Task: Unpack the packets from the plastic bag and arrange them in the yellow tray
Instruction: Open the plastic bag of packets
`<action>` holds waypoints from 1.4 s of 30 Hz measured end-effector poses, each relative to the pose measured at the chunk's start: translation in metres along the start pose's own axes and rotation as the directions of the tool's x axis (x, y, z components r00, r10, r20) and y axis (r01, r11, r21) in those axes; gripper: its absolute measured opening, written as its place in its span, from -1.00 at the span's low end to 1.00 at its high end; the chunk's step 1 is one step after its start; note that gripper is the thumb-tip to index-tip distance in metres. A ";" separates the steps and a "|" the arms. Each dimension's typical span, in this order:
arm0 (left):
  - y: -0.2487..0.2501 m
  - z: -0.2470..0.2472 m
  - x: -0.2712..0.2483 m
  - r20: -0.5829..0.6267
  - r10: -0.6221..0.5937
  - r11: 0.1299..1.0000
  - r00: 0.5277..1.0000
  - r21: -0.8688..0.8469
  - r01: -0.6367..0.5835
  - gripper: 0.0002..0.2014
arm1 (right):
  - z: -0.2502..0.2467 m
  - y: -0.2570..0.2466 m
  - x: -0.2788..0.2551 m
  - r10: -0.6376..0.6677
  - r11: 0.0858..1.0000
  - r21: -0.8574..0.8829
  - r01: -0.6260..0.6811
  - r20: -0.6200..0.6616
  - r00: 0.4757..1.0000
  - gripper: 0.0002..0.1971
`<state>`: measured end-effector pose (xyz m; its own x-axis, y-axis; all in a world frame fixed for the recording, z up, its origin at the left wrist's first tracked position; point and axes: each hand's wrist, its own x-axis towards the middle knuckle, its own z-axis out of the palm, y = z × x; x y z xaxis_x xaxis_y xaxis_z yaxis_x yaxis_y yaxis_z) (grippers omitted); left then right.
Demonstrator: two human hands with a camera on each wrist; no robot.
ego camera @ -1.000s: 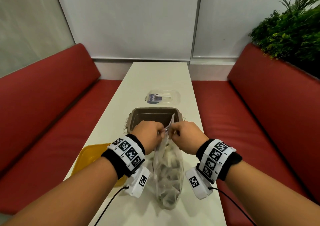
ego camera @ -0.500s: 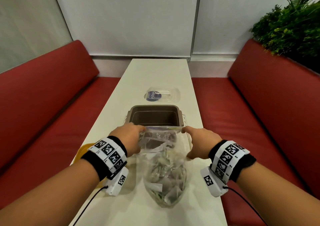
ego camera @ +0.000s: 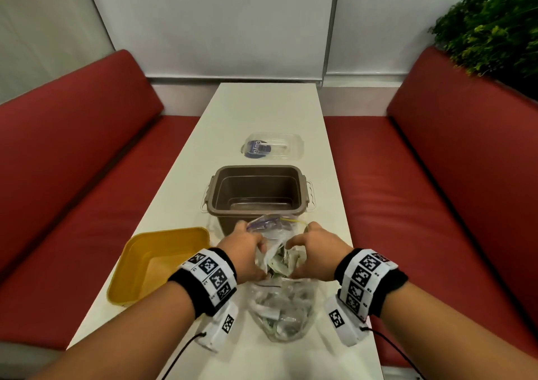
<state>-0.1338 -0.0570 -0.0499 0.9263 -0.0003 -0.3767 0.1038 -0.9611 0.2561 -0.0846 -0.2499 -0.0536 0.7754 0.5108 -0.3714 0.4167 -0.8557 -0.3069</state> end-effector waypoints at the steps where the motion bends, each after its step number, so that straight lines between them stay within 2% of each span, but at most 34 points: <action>1: -0.001 0.006 0.003 0.043 -0.028 0.997 0.999 0.070 0.025 -0.28 | 0.004 0.004 0.001 -0.011 1.000 -0.007 0.012 0.032 0.999 -0.22; 4: -0.003 0.021 0.009 0.088 -0.064 0.984 0.994 0.173 0.048 0.03 | 0.018 0.017 0.008 -0.022 1.000 0.001 0.022 0.107 0.994 0.07; 7: -0.004 0.033 0.013 0.113 -0.049 0.988 0.992 0.151 0.032 0.12 | 0.030 0.027 0.016 -0.048 0.997 0.073 0.040 0.108 0.993 0.18; 10: -0.001 0.038 0.019 0.171 -0.039 0.991 0.984 0.131 0.016 0.03 | 0.042 0.037 0.022 -0.071 0.992 0.115 0.061 0.089 0.993 0.11; 15: 0.002 0.040 0.026 0.255 0.001 0.979 0.967 0.196 -0.052 -0.13 | 0.046 0.050 0.025 -0.071 0.984 0.170 0.057 0.078 0.994 -0.09; 19: 0.004 0.020 0.031 0.279 -0.003 0.899 0.960 0.422 -0.120 -0.22 | 0.042 0.055 0.029 -0.151 0.983 0.119 0.139 0.098 0.984 -0.15; 21: 0.010 0.007 0.029 0.235 0.004 0.878 0.972 0.464 -0.116 -0.33 | 0.041 0.052 0.030 -0.189 0.981 0.081 0.179 0.143 0.972 -0.12; 23: 0.018 -0.002 0.023 0.168 0.101 0.882 0.981 0.442 -0.167 -0.44 | 0.040 0.047 0.028 -0.238 0.971 0.071 0.230 0.155 0.959 -0.15; 25: 0.021 -0.003 0.021 0.162 0.231 0.877 0.959 0.393 -0.278 -0.36 | 0.034 0.044 0.028 -0.292 0.955 0.095 0.282 0.113 0.950 -0.26; 27: 0.016 0.005 0.025 0.234 0.273 0.873 0.933 0.347 -0.342 -0.09 | 0.021 0.041 0.026 -0.268 0.961 0.087 0.263 0.050 0.962 -0.39; 29: 0.006 0.016 0.030 0.300 0.220 0.897 0.928 0.311 -0.313 0.20 | 0.004 0.036 0.022 -0.182 0.983 0.009 0.183 -0.022 0.983 -0.44; 30: 0.001 0.021 0.030 0.319 0.181 0.917 0.930 0.286 -0.277 0.31 | -0.002 0.032 0.017 -0.141 0.990 -0.026 0.140 -0.042 0.989 -0.40; 32: -0.005 0.028 0.028 0.340 0.124 0.948 0.932 0.236 -0.212 0.44 | -0.008 0.021 0.007 -0.068 0.995 -0.068 0.067 -0.016 0.998 -0.10; 34: -0.007 0.035 0.024 0.327 0.085 0.965 0.941 0.208 -0.159 0.49 | -0.005 0.014 -0.001 -0.013 0.993 -0.119 0.022 0.071 0.997 0.18; 37: -0.006 0.042 0.024 0.261 0.059 0.978 0.963 0.176 -0.108 0.43 | 0.008 0.016 -0.003 0.023 0.984 -0.177 0.015 0.213 0.977 0.39; 39: -0.007 0.043 0.026 0.218 0.067 0.982 0.974 0.157 -0.102 0.36 | 0.016 0.024 0.001 0.014 0.990 -0.140 0.023 0.259 0.966 0.36; 42: -0.007 0.043 0.029 0.179 0.070 0.983 0.981 0.154 -0.098 0.23 | 0.025 0.039 0.004 0.007 0.998 -0.057 0.006 0.216 0.976 0.08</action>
<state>-0.1233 -0.0624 -0.1007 0.8514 -0.1169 -0.5113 -0.0447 -0.9875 0.1514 -0.0766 -0.2789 -0.0887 0.6576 0.5110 -0.5535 0.4475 -0.8561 -0.2586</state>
